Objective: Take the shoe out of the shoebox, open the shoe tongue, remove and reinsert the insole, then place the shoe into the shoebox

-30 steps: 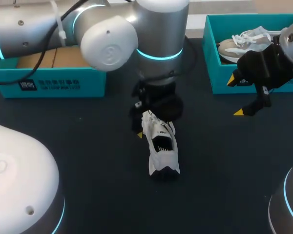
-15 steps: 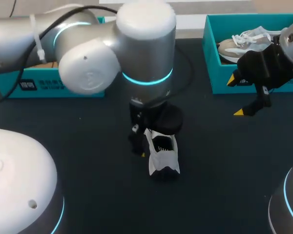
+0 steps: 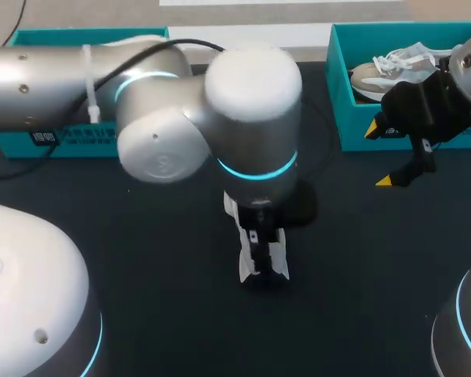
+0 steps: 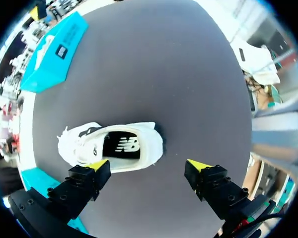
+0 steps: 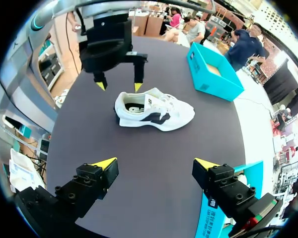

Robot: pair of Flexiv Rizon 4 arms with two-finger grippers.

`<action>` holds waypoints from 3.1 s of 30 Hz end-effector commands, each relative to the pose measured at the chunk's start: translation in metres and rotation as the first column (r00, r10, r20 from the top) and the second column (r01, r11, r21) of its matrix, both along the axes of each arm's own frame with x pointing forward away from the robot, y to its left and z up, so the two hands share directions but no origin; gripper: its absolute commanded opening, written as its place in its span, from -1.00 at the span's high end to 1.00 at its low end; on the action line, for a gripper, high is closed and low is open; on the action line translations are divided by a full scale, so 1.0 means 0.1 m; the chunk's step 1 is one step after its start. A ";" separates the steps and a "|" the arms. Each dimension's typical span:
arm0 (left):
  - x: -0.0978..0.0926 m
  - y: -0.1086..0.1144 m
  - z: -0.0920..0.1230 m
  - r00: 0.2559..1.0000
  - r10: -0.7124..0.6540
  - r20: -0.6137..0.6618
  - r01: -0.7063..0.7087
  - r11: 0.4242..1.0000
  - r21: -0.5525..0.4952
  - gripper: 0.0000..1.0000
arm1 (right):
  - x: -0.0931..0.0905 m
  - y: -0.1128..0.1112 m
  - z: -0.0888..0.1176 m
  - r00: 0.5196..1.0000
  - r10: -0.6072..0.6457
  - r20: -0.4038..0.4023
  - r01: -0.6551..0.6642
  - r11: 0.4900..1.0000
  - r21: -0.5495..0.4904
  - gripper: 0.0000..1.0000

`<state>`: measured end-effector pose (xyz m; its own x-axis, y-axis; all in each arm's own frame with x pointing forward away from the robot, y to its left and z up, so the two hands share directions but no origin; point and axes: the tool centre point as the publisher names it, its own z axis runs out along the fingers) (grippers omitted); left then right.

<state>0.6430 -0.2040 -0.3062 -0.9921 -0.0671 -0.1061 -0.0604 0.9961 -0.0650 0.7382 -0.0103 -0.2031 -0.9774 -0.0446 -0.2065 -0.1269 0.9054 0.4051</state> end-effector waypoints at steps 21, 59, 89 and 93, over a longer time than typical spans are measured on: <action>0.01 -0.17 -0.51 0.998 0.066 -0.017 -0.065 0.997 0.050 -1.00 | 0.01 0.01 -0.01 1.000 0.000 -0.001 0.000 1.000 -0.003 -1.00; -0.10 -0.03 -0.84 0.992 -0.026 -0.125 0.038 0.995 0.094 1.00 | 0.01 0.01 -0.01 1.000 0.000 -0.001 0.000 1.000 -0.003 -1.00; 0.19 0.67 0.89 0.960 -0.146 -0.238 0.161 0.986 0.043 1.00 | 0.01 0.01 -0.01 1.000 0.000 -0.001 0.000 1.000 -0.003 -1.00; 0.19 0.67 0.89 0.960 -0.146 -0.238 0.161 0.986 0.043 1.00 | 0.01 0.01 -0.01 1.000 0.000 -0.001 0.000 1.000 -0.003 -1.00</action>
